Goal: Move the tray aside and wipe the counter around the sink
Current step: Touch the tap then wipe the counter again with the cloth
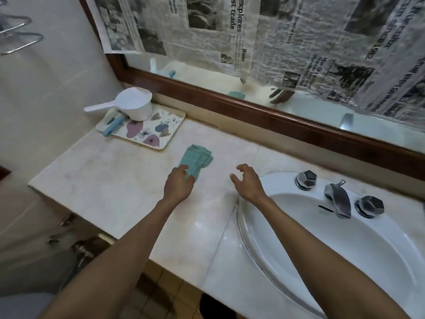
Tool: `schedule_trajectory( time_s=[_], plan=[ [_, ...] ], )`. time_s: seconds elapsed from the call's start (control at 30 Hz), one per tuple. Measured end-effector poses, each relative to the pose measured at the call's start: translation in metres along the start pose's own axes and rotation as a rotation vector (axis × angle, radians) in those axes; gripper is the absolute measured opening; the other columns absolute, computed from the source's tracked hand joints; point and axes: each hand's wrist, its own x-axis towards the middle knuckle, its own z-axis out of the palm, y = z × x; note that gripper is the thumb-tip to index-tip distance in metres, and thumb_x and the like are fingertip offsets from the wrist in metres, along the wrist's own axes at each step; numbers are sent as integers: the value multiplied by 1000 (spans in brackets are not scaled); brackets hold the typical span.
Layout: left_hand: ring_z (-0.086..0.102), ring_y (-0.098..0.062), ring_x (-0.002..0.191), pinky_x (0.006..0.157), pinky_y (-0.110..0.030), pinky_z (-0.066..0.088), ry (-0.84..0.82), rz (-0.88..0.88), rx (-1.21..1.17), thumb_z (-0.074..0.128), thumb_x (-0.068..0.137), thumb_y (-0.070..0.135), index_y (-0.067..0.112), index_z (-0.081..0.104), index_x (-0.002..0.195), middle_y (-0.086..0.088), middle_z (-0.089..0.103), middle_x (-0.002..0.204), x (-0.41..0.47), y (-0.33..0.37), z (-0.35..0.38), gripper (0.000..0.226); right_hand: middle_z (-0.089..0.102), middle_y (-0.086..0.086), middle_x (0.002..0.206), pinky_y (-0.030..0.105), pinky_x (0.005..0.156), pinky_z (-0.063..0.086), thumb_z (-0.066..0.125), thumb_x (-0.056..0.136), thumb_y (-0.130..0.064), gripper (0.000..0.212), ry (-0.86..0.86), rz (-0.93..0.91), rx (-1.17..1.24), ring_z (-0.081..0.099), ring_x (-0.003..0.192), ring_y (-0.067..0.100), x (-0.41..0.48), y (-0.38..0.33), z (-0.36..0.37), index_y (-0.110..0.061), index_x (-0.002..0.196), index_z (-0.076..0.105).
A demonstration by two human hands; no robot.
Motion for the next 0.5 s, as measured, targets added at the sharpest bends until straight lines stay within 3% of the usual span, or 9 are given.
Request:
schedule_trajectory(
  time_s=[0.2, 0.33, 0.5],
  plan=[
    [43, -37, 128, 102, -45, 43, 7, -37, 116, 55, 96, 32, 12, 42, 147, -16, 42, 144, 54, -21, 20, 56, 40, 13, 149, 44, 113, 32, 52, 98, -37, 52, -24, -72, -140, 38, 138, 31, 55, 13, 50, -8, 140, 44],
    [40, -39, 129, 99, -48, 39, 39, -37, 139, 52, 98, 36, 9, 35, 148, -15, 40, 147, 86, -25, 35, 59, 14, 17, 162, 45, 122, 12, 39, 102, -41, 58, -3, -107, -314, 13, 150, 32, 81, 20, 71, -9, 150, 30],
    [47, -38, 117, 92, -46, 44, 77, -75, 172, 57, 95, 34, 10, 51, 131, -17, 52, 124, 109, -22, 44, 44, 9, 15, 164, 49, 123, 4, 32, 103, -41, 59, 43, -121, -409, 5, 152, 29, 103, 21, 92, -11, 153, 25]
  ],
)
